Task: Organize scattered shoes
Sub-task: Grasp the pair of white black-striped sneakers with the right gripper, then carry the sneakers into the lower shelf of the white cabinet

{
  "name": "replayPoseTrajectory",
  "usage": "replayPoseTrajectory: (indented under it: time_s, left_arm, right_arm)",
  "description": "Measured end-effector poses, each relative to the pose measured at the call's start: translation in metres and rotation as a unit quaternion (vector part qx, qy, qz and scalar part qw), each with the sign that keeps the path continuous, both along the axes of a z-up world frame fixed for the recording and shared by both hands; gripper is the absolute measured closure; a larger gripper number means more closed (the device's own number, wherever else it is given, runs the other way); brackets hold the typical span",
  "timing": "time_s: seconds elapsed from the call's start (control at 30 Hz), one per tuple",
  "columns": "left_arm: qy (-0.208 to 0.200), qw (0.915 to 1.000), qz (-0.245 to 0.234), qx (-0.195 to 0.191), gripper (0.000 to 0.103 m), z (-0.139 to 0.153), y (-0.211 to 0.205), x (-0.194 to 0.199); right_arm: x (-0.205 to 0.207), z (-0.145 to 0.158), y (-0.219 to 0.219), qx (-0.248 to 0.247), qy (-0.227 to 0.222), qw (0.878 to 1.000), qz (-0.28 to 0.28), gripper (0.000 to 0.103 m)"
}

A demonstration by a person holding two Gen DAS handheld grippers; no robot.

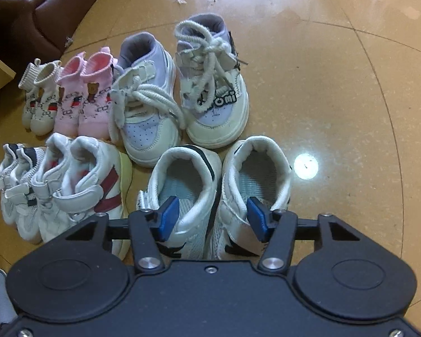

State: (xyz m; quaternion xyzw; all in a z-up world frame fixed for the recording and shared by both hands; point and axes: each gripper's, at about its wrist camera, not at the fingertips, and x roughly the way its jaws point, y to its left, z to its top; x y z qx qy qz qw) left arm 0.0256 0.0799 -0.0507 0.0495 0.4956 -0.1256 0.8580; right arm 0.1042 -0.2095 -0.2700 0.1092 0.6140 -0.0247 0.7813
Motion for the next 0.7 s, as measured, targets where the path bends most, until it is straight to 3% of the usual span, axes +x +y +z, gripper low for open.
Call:
replayPoseTrajectory:
  time_s: [0.13,0.33,0.47,0.53,0.7]
  left_arm:
    - [0.002,1.0000,0.002,-0.008,0.007,0.000,0.002,0.001]
    - [0.004,0.9999,0.002,-0.011,0.007,0.000,0.002,0.002]
    - [0.005,1.0000,0.002,-0.008,0.007,-0.001,0.003,0.004]
    - [0.003,0.9999,0.006,-0.009,0.007,0.000,0.005,0.004]
    - [-0.006,0.9997,0.014,-0.017,0.007,0.007,0.009,0.000]
  right_arm:
    - [0.004,-0.008,-0.001,0.008,-0.002,1.000,0.001,0.068]
    - [0.010,-0.020,0.000,0.004,-0.002,1.000,0.014,0.070]
    - [0.011,-0.025,0.012,-0.026,-0.002,0.998,0.065,0.070]
    - [0.010,-0.025,0.008,-0.016,-0.004,0.998,0.063,0.084]
    - [0.002,-0.013,-0.001,0.001,-0.010,0.998,0.065,0.093]
